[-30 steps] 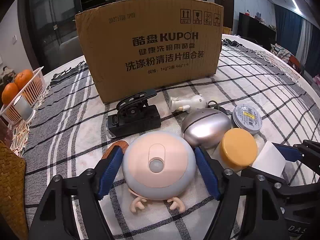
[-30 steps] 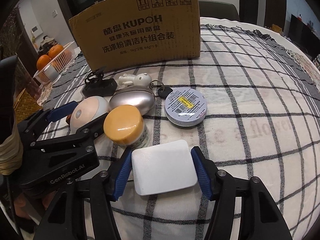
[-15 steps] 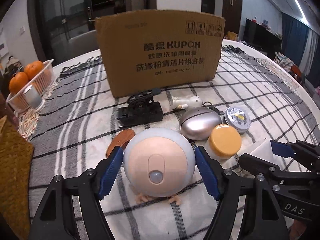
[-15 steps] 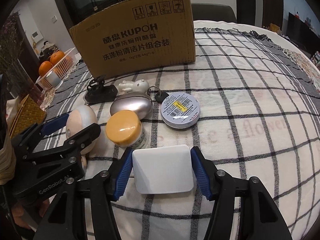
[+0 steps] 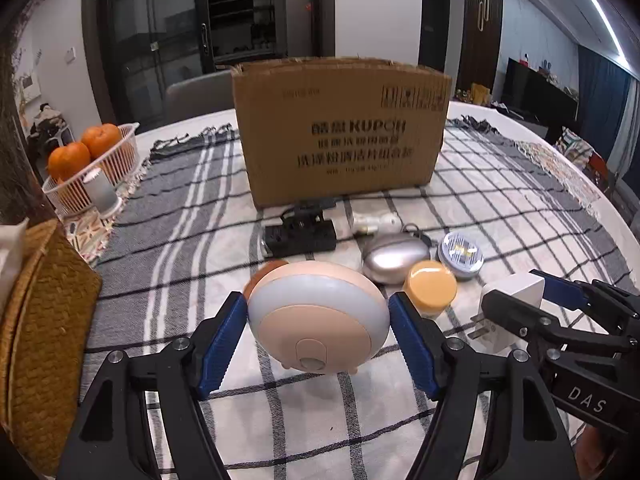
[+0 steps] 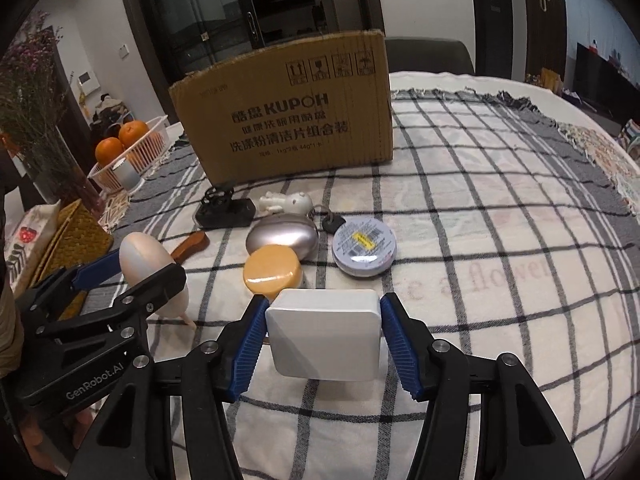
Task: Organize rigid objects
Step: 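Lift the charger and night light and carry both over the cardboard box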
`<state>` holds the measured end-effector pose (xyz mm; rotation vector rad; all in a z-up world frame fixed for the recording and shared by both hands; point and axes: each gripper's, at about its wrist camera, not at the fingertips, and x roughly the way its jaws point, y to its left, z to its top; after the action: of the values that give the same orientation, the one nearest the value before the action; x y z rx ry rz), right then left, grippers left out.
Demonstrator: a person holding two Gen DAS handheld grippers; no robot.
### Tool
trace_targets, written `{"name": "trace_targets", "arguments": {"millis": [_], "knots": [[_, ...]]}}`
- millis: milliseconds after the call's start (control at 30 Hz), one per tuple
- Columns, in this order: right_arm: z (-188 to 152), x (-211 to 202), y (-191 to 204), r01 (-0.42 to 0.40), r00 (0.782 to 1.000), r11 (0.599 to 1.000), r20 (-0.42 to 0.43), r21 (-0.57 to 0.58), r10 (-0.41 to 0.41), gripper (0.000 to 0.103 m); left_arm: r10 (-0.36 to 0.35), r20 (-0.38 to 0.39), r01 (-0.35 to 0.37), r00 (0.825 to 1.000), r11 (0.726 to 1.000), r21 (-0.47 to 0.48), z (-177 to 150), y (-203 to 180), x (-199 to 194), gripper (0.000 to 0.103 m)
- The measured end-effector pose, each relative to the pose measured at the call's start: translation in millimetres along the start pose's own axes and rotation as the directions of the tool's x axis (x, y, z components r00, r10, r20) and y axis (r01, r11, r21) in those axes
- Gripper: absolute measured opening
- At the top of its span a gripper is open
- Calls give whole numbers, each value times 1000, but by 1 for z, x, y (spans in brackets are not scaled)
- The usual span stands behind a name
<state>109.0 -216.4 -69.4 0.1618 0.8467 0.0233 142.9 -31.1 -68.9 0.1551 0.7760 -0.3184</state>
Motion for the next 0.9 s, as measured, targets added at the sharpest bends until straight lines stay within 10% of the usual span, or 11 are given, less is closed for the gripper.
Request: {"name": "trace_targets", "arguments": {"millis": [900], "knots": [[118,-30,15,-10,972,1000,236,24,4,58,-4,159,8,987,1000,-30,124,28,-22,73]]}}
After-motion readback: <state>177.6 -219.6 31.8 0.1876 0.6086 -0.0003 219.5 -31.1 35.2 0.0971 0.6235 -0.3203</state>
